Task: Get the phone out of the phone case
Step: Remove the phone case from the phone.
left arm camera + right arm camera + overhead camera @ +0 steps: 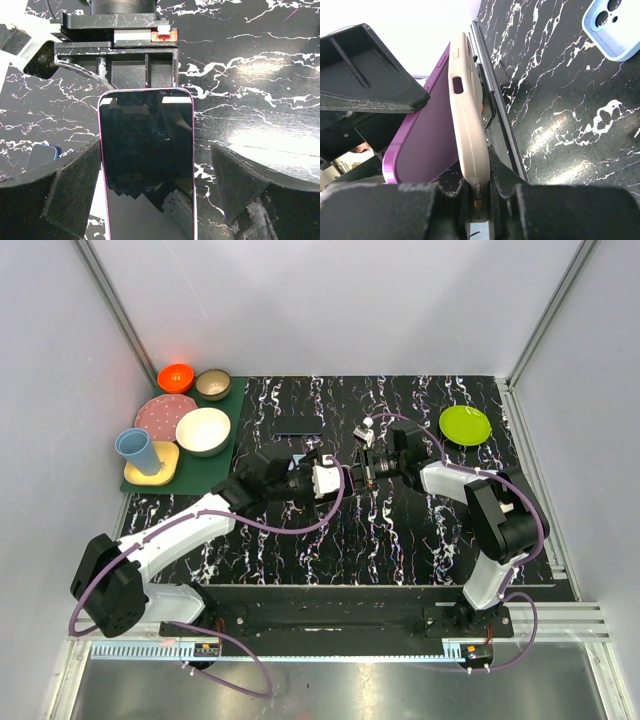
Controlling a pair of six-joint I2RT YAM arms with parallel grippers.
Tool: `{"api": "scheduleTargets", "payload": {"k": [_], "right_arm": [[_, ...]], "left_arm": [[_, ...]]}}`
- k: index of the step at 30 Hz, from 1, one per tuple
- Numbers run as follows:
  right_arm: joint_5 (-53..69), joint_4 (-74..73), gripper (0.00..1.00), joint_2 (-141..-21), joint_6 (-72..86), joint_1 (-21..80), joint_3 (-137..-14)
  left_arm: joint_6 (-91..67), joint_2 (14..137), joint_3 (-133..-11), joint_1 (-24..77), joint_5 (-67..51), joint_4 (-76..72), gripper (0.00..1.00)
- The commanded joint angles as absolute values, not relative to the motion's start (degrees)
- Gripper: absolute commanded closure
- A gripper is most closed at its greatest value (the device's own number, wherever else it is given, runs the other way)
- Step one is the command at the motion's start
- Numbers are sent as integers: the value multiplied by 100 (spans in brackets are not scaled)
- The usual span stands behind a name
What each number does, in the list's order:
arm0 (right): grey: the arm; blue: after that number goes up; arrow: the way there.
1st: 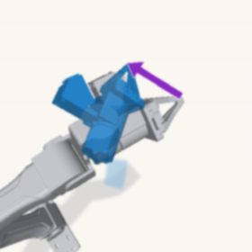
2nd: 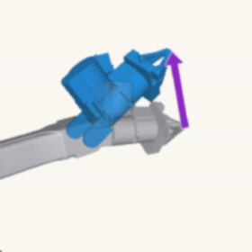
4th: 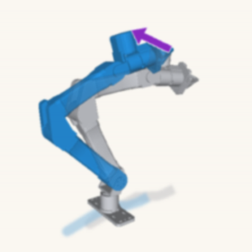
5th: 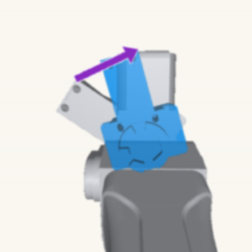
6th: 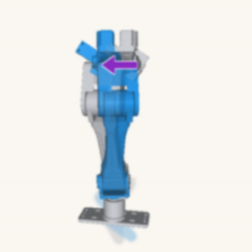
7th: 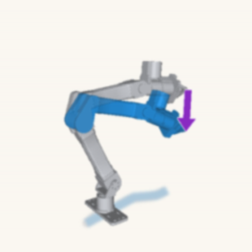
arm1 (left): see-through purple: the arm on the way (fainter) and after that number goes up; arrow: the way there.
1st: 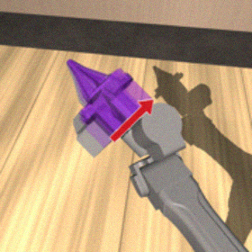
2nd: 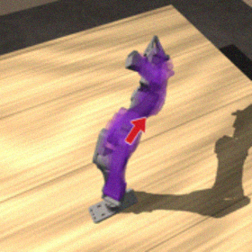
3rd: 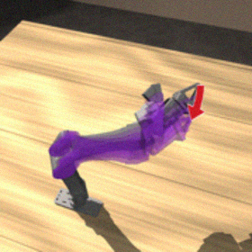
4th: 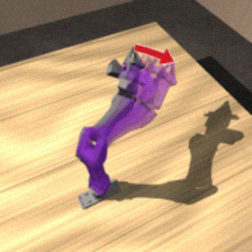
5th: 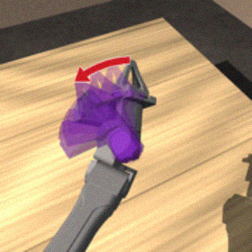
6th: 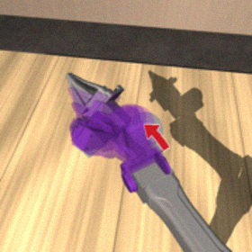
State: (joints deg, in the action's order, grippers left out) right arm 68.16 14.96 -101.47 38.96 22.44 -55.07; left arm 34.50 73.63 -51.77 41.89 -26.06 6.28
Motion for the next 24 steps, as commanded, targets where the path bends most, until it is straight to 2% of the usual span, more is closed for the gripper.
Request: {"api": "scheduleTargets", "payload": {"k": [1, 12, 20, 24], "right_arm": [[6680, 1793, 100, -10107, 4174, 2145, -5642], [6829, 2188, 100, -9976, 4473, 2153, -5528], [6838, 2232, 100, -9993, 4474, 2153, -5520], [6838, 2241, 100, -9993, 4482, 2153, -5520]], "left_arm": [[3454, 7356, -5440, 4315, -2953, 510, 9], [3331, 7734, -5616, 4377, -2382, 501, 7], [3340, 7761, -5643, 4395, -2259, 510, 21], [3366, 7770, -5651, 4395, -2285, 510, 35]]}}
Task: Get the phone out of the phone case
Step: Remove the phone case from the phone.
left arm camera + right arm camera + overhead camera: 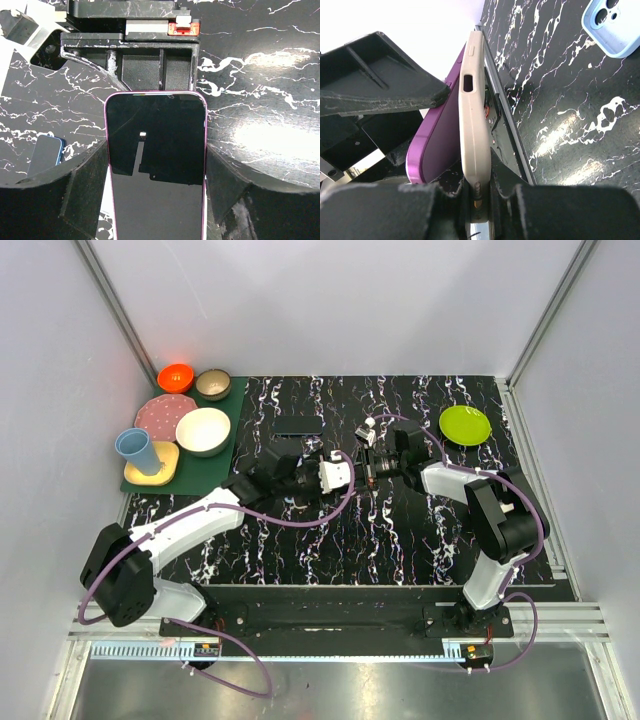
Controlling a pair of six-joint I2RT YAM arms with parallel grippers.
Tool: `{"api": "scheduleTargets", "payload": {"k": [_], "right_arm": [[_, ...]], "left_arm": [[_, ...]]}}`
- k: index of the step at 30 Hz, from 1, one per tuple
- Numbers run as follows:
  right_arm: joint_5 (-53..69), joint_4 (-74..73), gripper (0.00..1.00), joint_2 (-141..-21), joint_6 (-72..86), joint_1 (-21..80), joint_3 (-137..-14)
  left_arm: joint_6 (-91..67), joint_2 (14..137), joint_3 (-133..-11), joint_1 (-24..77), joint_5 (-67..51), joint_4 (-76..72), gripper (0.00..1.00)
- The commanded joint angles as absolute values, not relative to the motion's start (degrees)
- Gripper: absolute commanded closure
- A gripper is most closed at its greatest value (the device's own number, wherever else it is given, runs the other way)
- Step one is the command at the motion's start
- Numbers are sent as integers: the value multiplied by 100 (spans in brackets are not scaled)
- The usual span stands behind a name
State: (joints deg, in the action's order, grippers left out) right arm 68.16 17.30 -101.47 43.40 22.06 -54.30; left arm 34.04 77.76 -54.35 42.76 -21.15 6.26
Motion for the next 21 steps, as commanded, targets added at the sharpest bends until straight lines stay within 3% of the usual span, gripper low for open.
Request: {"api": "scheduleTargets", "payload": {"k": [1, 3, 5, 8, 14, 21], "right_arm": [[6838, 2250, 100, -9993, 4482, 2153, -5520], [6829, 2250, 100, -10002, 4474, 2153, -5520], [6820, 2250, 100, -10002, 4456, 2153, -5520], [6785, 2206, 100, -9993, 4325, 2153, -5528], [6461, 1890, 100, -9914, 3833, 2162, -5546], [6003, 1538, 100, -9800, 3305, 2153, -5546]], "left_arm": [[3366, 7770, -5643, 4395, -2294, 501, 37], [3384, 7770, -5651, 4395, -2329, 527, 41], [3393, 7761, -5651, 4395, -2347, 562, 57], [3419, 7743, -5678, 4395, -2487, 632, 74], [3305, 7673, -5730, 4395, -2804, 703, 100], [3138, 7559, -5766, 4368, -2918, 686, 100]]}}
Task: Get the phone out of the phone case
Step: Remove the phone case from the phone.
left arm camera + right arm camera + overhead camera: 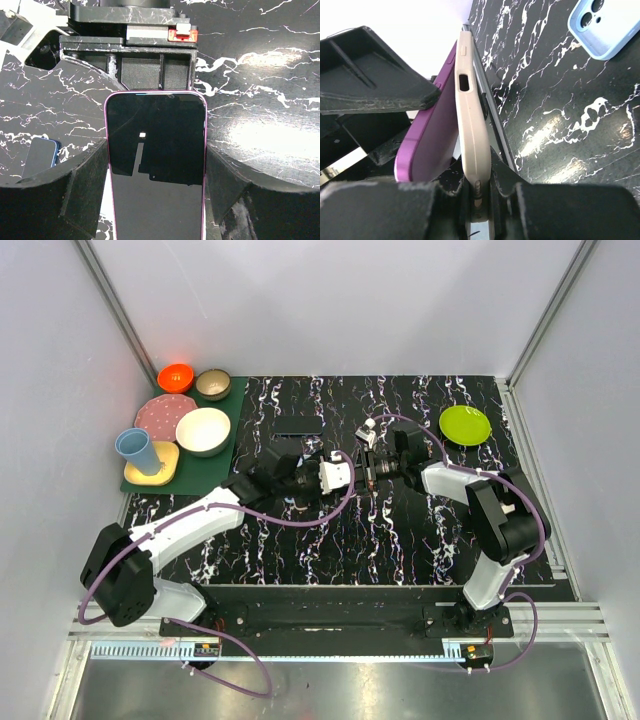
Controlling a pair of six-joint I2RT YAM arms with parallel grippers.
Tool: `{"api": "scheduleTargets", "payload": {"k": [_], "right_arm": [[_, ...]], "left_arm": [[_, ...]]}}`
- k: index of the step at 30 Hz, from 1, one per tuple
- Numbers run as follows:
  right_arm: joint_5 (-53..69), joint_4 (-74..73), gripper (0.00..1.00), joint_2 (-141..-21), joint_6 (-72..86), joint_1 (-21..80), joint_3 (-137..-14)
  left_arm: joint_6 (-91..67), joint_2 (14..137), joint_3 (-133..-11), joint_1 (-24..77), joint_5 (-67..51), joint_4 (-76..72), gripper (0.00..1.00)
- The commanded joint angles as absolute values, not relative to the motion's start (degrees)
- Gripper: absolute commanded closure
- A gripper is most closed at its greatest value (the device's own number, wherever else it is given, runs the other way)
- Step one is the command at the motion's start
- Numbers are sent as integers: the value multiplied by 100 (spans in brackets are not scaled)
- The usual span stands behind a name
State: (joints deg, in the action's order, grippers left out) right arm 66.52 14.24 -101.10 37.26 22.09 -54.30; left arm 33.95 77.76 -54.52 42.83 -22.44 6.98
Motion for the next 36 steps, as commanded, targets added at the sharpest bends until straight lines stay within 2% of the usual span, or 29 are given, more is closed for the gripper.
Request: {"api": "scheduleTargets", "payload": {"k": [1, 24, 31, 36], "right_arm": [[5977, 1529, 100, -9791, 3270, 2153, -5537], [4896, 1064, 100, -9677, 2690, 2153, -5546], [3973, 870, 100, -9431, 2259, 2127, -5572], [4113, 747, 100, -9457, 2364, 1636, -5730]], "left_arm": [[3138, 7550, -5766, 4368, -2918, 694, 100], [2610, 7172, -5634, 4034, -3384, 308, 100], [2558, 7304, -5678, 4025, -3138, 308, 100], [2540, 7348, -5704, 3982, -2997, 308, 100]]}}
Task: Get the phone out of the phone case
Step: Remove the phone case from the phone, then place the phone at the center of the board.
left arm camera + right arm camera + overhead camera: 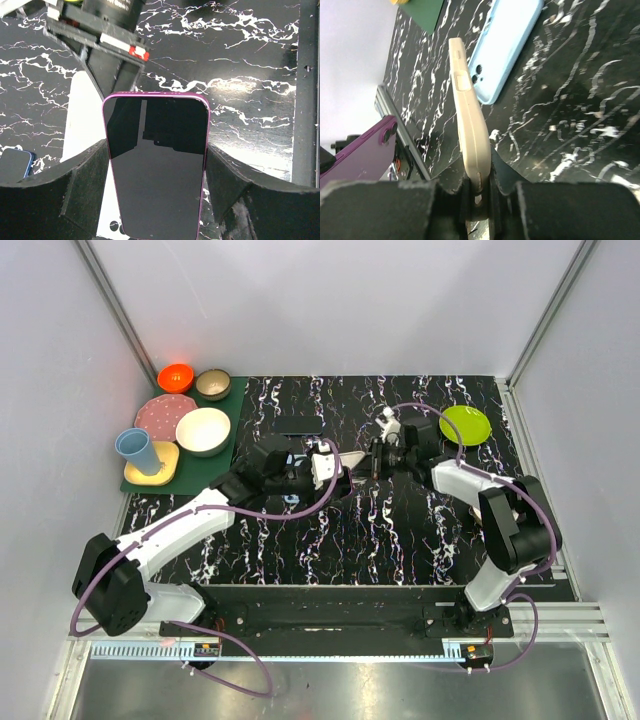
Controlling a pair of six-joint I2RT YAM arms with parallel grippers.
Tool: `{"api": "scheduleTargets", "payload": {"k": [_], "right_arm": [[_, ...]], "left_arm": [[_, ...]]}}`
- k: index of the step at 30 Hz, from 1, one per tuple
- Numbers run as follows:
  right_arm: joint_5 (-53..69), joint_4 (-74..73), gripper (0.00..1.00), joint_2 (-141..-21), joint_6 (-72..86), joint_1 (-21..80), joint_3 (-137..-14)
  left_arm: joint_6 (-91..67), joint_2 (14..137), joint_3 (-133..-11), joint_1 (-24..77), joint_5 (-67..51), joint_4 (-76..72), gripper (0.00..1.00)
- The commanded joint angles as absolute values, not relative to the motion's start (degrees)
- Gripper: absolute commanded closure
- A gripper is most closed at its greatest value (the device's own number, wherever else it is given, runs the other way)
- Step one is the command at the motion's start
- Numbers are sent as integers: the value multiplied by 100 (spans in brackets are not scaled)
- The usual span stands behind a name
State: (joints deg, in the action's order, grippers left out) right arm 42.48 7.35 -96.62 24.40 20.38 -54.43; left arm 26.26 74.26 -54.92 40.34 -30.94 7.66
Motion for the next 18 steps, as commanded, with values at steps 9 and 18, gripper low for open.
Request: {"api": "scheduleTargets", "payload": {"k": [9, 18], "right_arm": [[4517, 54, 100, -9615, 2286, 678, -6020], [4105, -799, 100, -9501, 1890, 141, -6161]], "left_arm": [[2514, 7374, -5713, 3832, -2795, 281, 100], [2707, 7681, -6072, 3753, -2259, 596, 100]]}}
